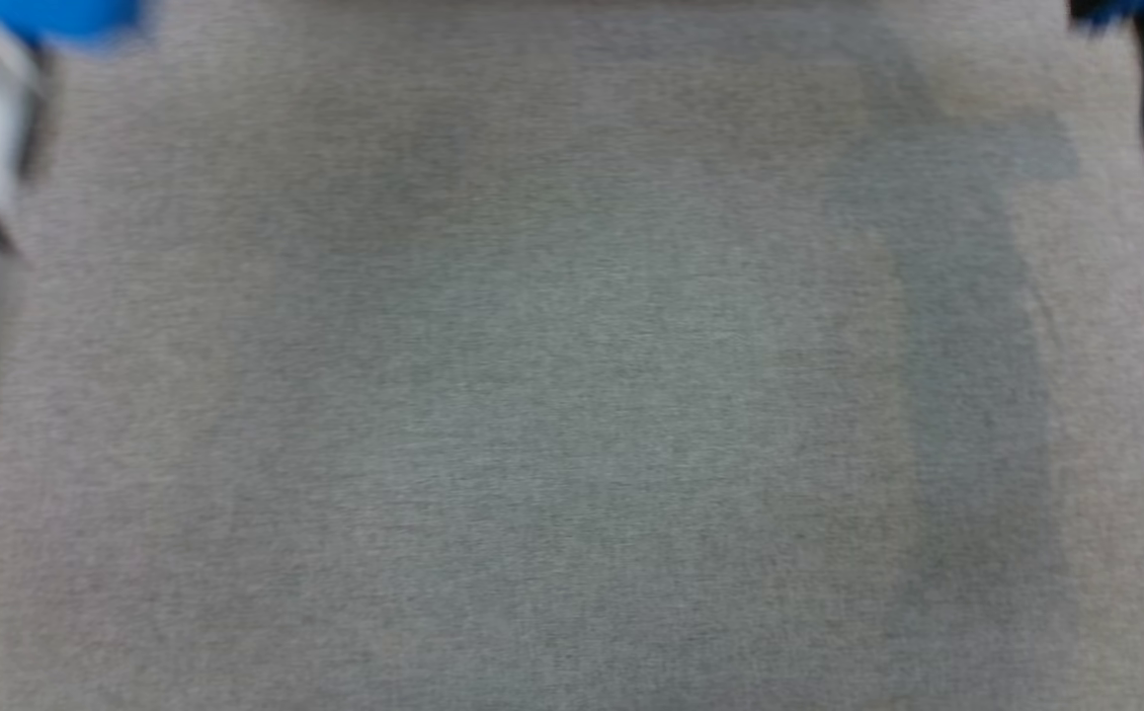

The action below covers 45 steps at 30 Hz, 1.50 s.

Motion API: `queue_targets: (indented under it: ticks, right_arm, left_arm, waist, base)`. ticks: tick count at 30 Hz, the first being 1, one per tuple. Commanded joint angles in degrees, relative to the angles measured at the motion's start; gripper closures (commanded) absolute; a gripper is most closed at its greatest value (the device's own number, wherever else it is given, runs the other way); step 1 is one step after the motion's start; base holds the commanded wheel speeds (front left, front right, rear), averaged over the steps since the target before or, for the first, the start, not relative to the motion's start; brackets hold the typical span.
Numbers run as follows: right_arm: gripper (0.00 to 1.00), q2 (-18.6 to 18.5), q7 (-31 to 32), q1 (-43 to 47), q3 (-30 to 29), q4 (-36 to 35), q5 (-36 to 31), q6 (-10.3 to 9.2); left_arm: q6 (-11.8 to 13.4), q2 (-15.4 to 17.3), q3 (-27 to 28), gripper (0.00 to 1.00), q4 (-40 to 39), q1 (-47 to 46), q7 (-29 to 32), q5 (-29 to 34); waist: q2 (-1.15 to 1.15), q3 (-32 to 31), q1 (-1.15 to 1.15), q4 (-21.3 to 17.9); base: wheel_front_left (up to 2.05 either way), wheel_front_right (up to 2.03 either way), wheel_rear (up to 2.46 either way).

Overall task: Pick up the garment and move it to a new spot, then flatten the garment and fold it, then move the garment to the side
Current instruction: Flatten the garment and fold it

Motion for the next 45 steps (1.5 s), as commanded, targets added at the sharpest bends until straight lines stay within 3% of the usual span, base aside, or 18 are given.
queue_targets:
  ticks: [1,5,12,16,20,28,33,37,45]
  right_arm:
    - [1.0,-0.62,-0.41,2.39,0.8,1.52,1.37,0.03]
    - [1.0,-2.07,-0.95,9.21,1.31,4.99,6.21,0.02]
    - [1.0,-2.91,3.02,23.73,0.86,4.3,14.91,0.02]
    - [1.0,-2.57,7.62,32.97,-3.2,1.5,15.54,0.02]
    - [1.0,0.15,12.49,41.7,-8.78,-3.93,12.91,0.02]
    - [1.0,8.88,23.47,56.96,-20.02,-22.11,5.6,0.02]
    - [1.0,10.55,28.93,63.3,-23.14,-31.27,5.0,0.02]
    - [1.0,10.68,30.8,65.89,-23.58,-34.31,6.74,0.02]
    - [1.0,10.68,31.54,66.84,-23.33,-36.17,8.48,0.02]
  left_arm:
    - [0.88,-1.04,-0.19,1.0,-0.11,3.89,-0.94,-1.29]
    - [3.37,-4.64,-0.12,1.0,-0.68,16.46,-3.02,-5.76]
    - [6.93,-7.68,0.8,1.0,-6.27,40.35,-4.33,-13.71]
    - [9.57,-8.65,0.38,1.0,-11.25,52.35,-3.43,-17.45]
    - [12.05,-9.12,-0.94,1.0,-16.24,61.25,-0.9,-20.07]
    - [17.22,-5.82,-3.5,1.0,-23.69,71.51,9.07,-22.65]
    - [20.96,-1.77,-4.18,1.0,-29.59,78.17,16.78,-25.13]
    - [23.54,0.42,-4.56,1.0,-34.96,81.92,20.86,-26.48]
    - [22.68,-1.9,-5.23,1.0,-38.38,76.82,20.6,-25.34]
  waist:
    - [0.0,0.2,0.0,0.96]
    - [0.0,-1.31,0.0,2.85]
    - [0.0,-6.99,0.0,4.92]
    - [0.0,-10.64,0.0,5.42]
    - [0.0,-13.12,0.0,5.29]
    - [0.0,-15.07,0.0,4.48]
    - [0.0,-15.43,0.0,4.03]
    - [0.0,-15.49,0.0,3.84]
    - [0.0,-15.49,0.0,3.54]
  base:
    - [0.0,0.0,0.0]
    - [0.0,0.0,0.0]
    - [0.0,0.0,0.0]
    - [0.0,0.0,0.0]
    - [0.0,0.0,0.0]
    - [0.0,0.0,0.0]
    - [0.0,0.0,0.0]
    - [0.0,0.0,0.0]
    - [0.0,0.0,0.0]
